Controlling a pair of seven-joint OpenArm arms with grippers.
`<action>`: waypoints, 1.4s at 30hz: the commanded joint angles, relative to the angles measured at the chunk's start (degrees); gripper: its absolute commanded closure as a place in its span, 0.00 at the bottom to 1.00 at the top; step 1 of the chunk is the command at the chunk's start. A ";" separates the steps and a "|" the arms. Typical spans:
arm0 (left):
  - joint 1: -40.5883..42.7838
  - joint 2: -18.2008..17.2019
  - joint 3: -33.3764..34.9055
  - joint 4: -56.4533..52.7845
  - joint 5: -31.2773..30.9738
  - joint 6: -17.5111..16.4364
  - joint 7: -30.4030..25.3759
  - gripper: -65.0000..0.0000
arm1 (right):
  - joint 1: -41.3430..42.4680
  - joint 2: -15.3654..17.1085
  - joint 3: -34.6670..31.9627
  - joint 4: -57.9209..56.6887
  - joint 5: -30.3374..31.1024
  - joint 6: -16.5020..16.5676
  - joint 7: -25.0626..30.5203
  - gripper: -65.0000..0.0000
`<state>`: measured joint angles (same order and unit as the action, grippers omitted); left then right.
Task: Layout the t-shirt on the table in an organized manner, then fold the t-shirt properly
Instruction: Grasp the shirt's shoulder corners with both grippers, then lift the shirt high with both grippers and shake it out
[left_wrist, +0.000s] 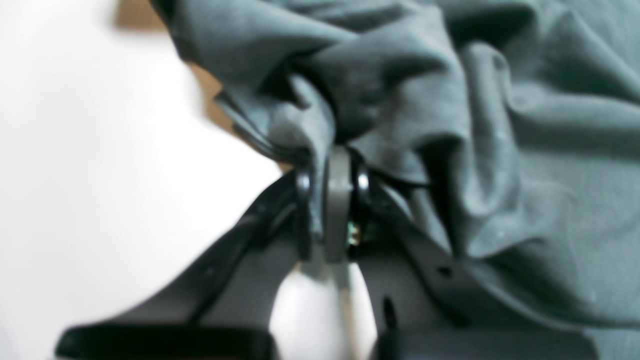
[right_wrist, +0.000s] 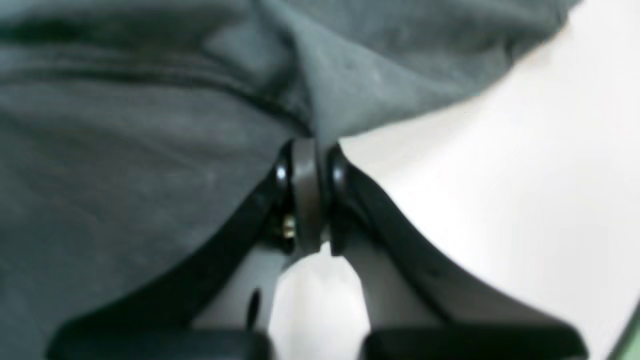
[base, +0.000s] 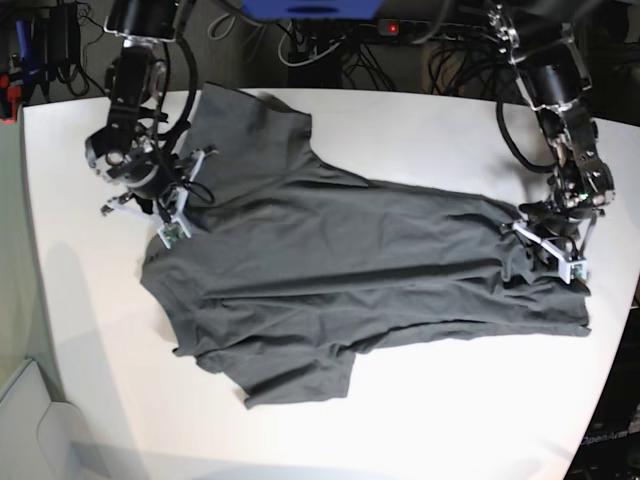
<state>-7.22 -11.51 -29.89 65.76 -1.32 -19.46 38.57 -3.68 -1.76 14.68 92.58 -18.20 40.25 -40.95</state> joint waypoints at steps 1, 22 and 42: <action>1.11 0.30 0.22 1.72 2.51 -0.18 7.19 1.00 | 1.18 0.48 0.31 2.33 -0.22 -0.25 0.73 1.00; -17.17 -3.66 0.31 40.57 3.04 -0.27 30.22 1.00 | 18.23 -0.31 5.32 23.69 -0.13 -0.25 0.64 1.00; -32.82 -6.91 0.31 40.49 2.60 -0.27 30.40 1.00 | 42.58 0.05 8.66 24.57 -0.13 -0.25 0.82 1.00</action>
<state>-38.39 -17.30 -29.41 105.49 0.12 -20.18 70.50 37.12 -2.24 23.00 116.07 -17.54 40.99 -41.28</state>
